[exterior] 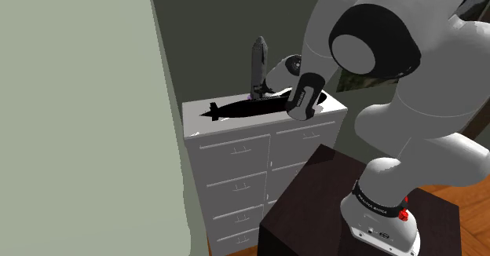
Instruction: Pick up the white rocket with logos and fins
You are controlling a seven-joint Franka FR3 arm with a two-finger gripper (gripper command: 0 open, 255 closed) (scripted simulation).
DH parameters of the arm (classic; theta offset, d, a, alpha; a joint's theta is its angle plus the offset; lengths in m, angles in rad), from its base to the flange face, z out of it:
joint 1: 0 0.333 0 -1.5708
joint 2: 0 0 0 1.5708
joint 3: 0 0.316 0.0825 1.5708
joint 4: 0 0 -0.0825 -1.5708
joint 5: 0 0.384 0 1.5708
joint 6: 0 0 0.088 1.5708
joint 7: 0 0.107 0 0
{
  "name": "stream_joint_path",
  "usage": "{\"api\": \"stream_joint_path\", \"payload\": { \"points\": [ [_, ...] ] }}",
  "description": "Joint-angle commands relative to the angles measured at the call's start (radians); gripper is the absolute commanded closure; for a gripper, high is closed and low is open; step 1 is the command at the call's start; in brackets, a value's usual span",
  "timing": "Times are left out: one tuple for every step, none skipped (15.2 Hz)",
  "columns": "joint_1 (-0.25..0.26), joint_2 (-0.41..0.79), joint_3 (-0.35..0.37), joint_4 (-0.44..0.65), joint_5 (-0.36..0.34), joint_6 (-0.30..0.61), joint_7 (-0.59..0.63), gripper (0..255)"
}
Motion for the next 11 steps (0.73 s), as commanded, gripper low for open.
{"api": "stream_joint_path", "payload": {
  "points": [
    [0.002, 0.001, -0.002, 0.000, -0.001, -0.002, 0.000, 255],
    [0.031, 0.013, -0.034, 0.001, -0.008, -0.018, -0.005, 255],
    [0.061, 0.023, -0.067, 0.002, -0.016, -0.035, -0.009, 255],
    [0.093, 0.034, -0.101, 0.003, -0.024, -0.052, -0.013, 255],
    [0.125, 0.044, -0.136, 0.005, -0.032, -0.068, -0.016, 255],
    [0.158, 0.053, -0.171, 0.007, -0.040, -0.085, -0.019, 255],
    [0.193, 0.062, -0.208, 0.009, -0.049, -0.103, -0.022, 255],
    [0.228, 0.070, -0.245, 0.011, -0.057, -0.120, -0.025, 255],
    [0.264, 0.078, -0.283, 0.014, -0.065, -0.137, -0.027, 255],
    [0.301, 0.086, -0.322, 0.017, -0.073, -0.155, -0.030, 255],
    [0.340, 0.093, -0.362, 0.020, -0.081, -0.173, -0.033, 255]
  ]
}}
